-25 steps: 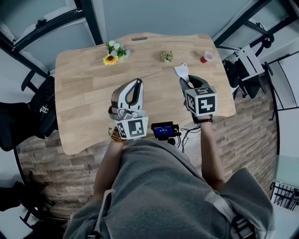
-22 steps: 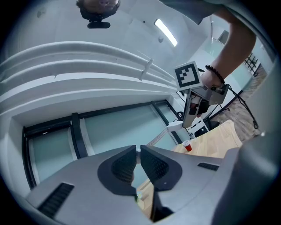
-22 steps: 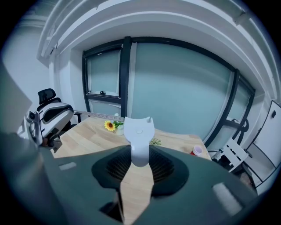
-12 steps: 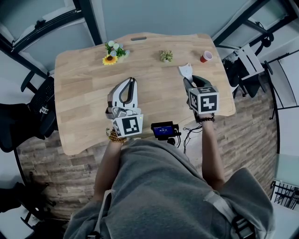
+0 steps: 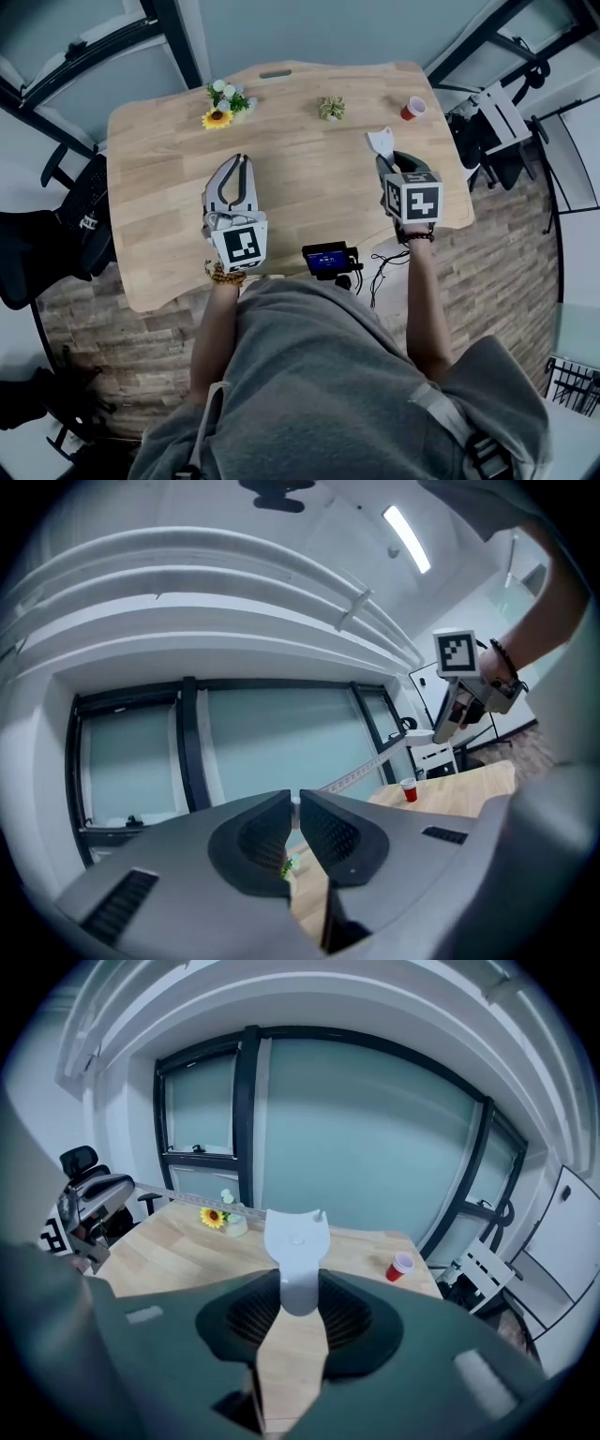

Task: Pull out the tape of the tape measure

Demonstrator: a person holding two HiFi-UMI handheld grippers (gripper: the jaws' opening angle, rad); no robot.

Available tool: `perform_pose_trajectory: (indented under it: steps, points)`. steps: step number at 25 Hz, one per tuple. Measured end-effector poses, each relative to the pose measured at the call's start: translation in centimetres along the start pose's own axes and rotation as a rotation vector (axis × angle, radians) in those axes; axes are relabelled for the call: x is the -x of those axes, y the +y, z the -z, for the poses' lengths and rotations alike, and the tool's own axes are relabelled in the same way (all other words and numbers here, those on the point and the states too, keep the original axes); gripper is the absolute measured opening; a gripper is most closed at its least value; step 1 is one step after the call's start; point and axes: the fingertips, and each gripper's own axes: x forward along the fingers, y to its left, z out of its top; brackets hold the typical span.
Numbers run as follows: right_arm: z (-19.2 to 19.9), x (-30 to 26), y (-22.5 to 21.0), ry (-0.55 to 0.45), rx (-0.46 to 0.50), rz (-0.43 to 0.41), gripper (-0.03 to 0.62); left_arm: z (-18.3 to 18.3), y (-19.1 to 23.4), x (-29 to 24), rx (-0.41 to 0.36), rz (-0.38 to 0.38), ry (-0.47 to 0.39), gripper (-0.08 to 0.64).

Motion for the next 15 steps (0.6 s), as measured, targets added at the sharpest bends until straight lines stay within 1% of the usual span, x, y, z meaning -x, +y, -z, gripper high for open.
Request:
perform_pose_trajectory:
  steps: [1, 8, 12, 15]
  points:
    - [0.3, -0.1, -0.2, 0.007, -0.003, 0.001, 0.133, 0.4, 0.4, -0.1, 0.017, -0.005, 0.009, 0.037]
    - [1.9, -1.2, 0.3, 0.045, -0.008, -0.016, 0.132, 2.3, 0.5, -0.3, 0.044, 0.002, 0.069, 0.037]
    - [2.5, -1.8, 0.5, 0.062, -0.012, -0.029, 0.132, 3.5, 0.0, -0.6, 0.059, 0.027, 0.106, 0.037]
    - [2.5, -2.3, 1.1, 0.069, -0.012, -0.048, 0.132, 3.9, -1.0, -0.9, 0.054, 0.062, 0.118, 0.037]
